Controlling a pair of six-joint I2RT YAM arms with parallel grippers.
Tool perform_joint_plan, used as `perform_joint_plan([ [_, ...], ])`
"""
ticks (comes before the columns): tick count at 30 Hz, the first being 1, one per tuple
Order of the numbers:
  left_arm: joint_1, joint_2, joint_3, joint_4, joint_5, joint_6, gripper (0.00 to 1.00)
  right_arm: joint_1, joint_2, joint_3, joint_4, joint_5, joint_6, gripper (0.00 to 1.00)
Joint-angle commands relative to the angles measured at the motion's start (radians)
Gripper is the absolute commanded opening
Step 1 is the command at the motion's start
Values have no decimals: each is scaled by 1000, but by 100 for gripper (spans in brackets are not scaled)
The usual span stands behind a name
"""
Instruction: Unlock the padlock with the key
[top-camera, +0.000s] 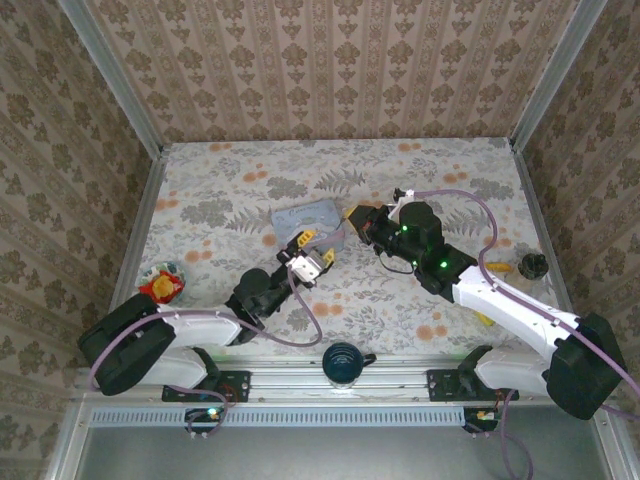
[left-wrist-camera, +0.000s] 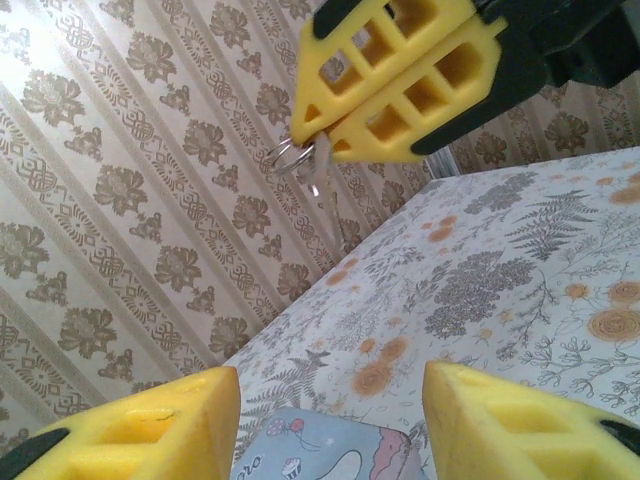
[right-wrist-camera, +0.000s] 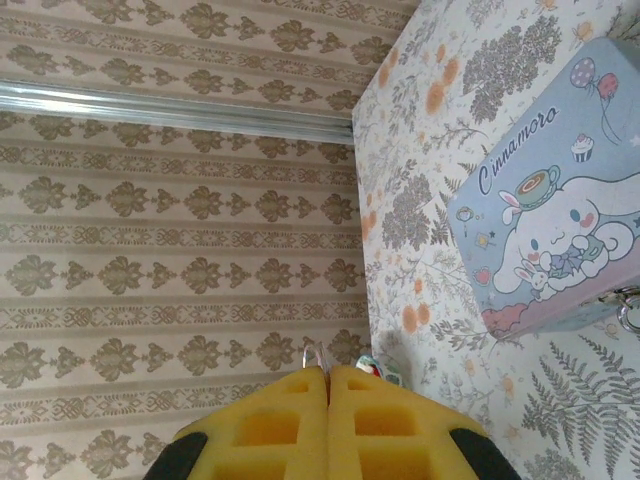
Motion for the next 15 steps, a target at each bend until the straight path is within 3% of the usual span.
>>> perform_joint_plan([
  [1,15,19,35,48,43,-43,51,7,-12,-11,24,43,14,0],
  [10,27,115,141,47,84,-51,43,7,-8,-7,21,49,22,0],
  [15,27,159,195,45,80,-52,33,11,-5,2,12,48,23,0],
])
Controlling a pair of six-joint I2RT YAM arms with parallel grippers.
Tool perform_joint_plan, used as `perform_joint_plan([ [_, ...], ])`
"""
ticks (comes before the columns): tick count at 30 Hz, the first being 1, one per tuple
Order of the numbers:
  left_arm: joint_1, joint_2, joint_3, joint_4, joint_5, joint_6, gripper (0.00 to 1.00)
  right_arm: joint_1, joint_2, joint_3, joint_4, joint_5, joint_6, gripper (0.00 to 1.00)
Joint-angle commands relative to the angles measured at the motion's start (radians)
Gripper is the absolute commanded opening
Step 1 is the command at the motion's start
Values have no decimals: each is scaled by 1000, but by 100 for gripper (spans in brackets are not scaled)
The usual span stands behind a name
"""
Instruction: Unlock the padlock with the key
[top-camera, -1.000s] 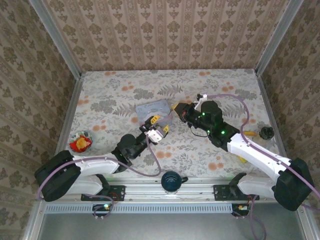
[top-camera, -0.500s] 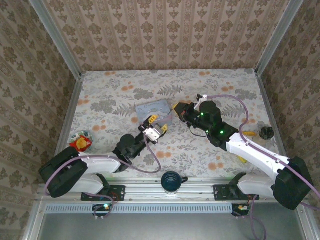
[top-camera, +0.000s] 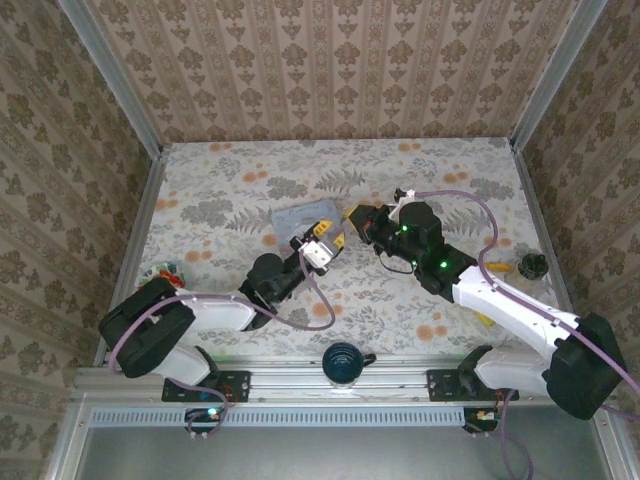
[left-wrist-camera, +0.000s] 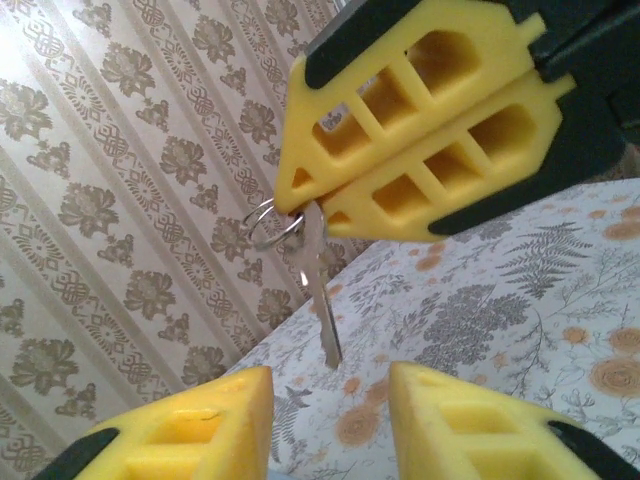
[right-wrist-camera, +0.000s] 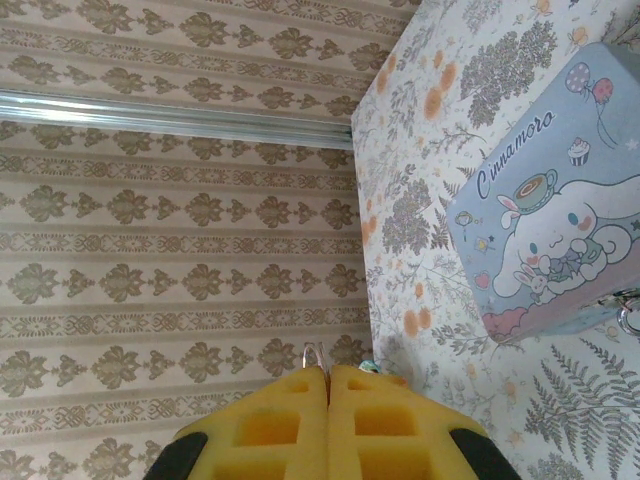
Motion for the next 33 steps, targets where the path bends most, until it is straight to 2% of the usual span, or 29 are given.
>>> perform_joint_plan([
  [1,7,21,47,40,17,-17,31,10,-5,4,11,38,15,0],
  [8,9,46,76,37,8,-25,19,12,-4,16,-8,39,6,0],
  [13,12,47,79,38,1,-33,17,14,-5,15,-11,43,4,0],
  [27,11,14,85,-11,3,-27,3,18,-2,12,-28,57,3,0],
  [33,11,-27,76,-61,36,-25,0,21,-8,23,-62,74,-15,0],
])
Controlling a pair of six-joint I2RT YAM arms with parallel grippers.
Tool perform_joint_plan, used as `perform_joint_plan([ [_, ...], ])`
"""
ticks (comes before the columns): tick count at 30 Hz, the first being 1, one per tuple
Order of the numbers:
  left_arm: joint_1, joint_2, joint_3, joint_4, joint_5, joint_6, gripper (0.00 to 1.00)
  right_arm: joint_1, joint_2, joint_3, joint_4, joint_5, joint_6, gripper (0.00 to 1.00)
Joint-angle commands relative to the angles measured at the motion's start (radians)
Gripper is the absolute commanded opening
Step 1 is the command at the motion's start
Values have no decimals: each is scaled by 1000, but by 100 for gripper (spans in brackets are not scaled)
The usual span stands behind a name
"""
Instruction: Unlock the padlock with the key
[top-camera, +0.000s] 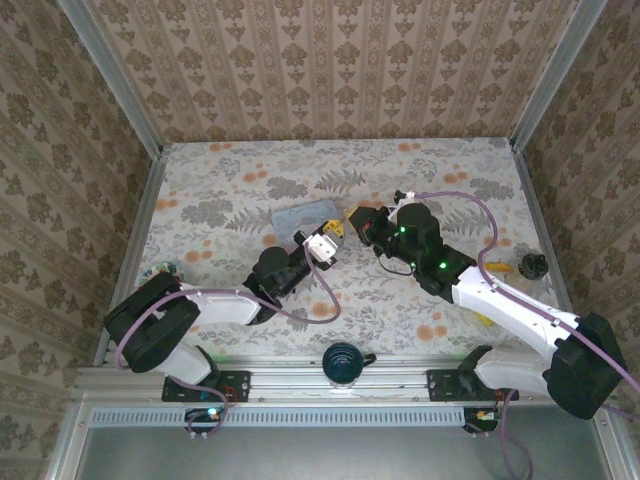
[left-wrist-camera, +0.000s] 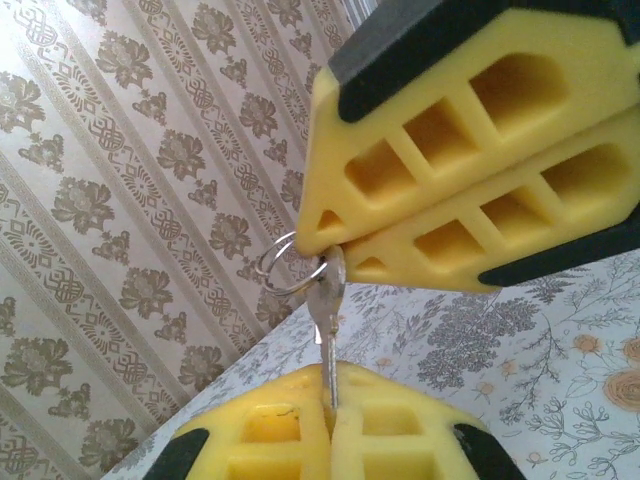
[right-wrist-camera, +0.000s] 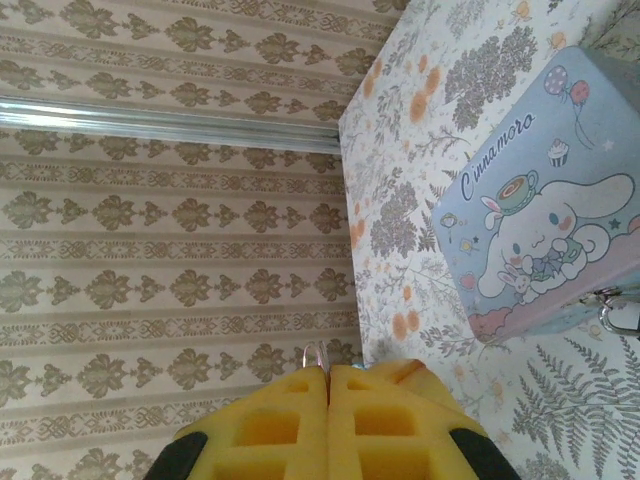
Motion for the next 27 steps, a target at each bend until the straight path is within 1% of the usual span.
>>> perform_joint_plan([
  [1,5,-56,24,-26,45,-13,0,11,-7,26,-43,45,-17,0],
  [7,10,-121,31,-128,83,-41,0,15,-6,57,-103,60,-58,0],
  [12,30,-172,46,-248,118,-90,0,18,-3,86,-139,66,-99,0],
  [16,44,-194,33,-268,141,-114,0,24,-3,109,-177,74,-120,0],
  [21,46,-204,27,-289,136,-122,0,44,1,140,-228,98,-146,0],
  [24,68,-227,28,-317,181,-198,0,58,1,175,-288,128,-192,0],
  [25,74,-236,31,-332,196,-224,0,61,0,185,-298,132,-208,3],
  [26,80,-249,33,-354,213,-252,0,63,1,190,-305,132,-225,9],
  [27,83,-264,36,-379,223,-275,0,63,-1,194,-308,133,-238,19],
])
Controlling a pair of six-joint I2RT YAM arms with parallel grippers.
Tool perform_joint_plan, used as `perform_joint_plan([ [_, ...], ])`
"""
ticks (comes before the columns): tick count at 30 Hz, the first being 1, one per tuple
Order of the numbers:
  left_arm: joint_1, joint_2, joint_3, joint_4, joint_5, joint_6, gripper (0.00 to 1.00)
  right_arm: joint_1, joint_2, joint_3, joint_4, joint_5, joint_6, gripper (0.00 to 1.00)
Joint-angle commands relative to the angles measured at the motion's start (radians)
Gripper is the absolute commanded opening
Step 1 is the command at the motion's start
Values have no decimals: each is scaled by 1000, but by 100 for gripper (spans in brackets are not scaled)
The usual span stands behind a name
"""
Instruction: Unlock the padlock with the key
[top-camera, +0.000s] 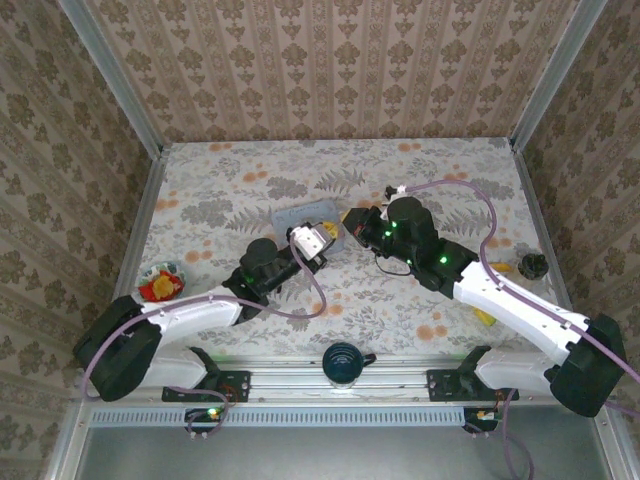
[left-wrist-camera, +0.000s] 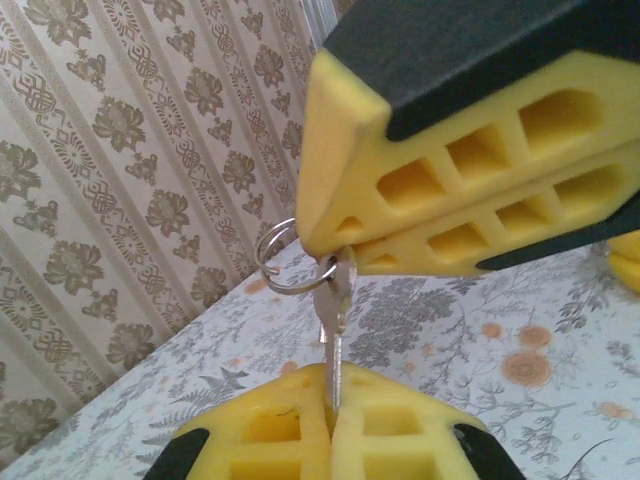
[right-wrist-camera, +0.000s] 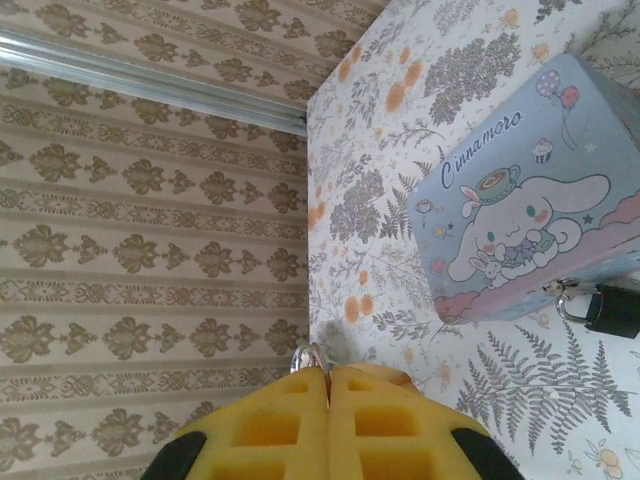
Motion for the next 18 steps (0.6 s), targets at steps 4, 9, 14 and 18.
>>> perform_joint_plan([
  [4,38,-103,45,-176,75,-186,0,-1,-7,49,-68,78,-120,45],
  [9,90,-158,64,-311,155,-307,0,-12,-1,75,-52,26,-197,63],
  [14,165,-168,180,-600,340,-397,0,-34,8,140,-67,-95,-383,72],
  [18,225,-189,250,-820,515,-437,0,-36,-19,171,-139,-205,-614,70],
])
